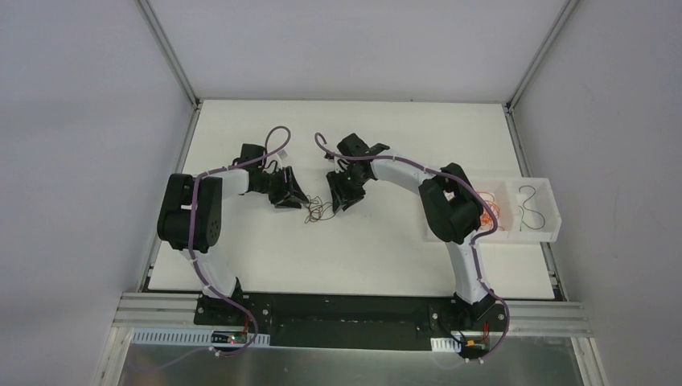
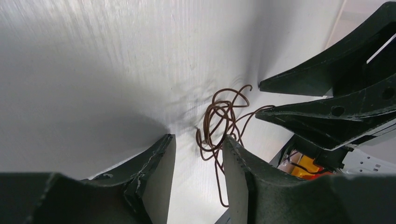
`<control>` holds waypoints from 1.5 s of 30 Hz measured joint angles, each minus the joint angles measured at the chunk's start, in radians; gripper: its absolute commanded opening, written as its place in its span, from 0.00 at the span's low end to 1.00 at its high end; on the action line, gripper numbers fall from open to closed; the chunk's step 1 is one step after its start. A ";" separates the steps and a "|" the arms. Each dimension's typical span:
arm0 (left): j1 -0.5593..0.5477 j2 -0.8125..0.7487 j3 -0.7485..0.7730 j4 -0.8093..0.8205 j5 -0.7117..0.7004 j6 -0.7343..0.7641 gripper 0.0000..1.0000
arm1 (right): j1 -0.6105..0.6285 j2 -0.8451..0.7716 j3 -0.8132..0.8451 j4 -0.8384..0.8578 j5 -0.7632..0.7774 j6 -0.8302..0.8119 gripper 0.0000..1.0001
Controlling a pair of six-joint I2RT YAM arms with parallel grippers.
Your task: Untangle the cables
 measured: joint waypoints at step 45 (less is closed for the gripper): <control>0.000 -0.558 0.119 -0.194 0.164 0.023 0.42 | -0.592 -0.876 -0.148 -0.253 -0.149 -0.108 0.00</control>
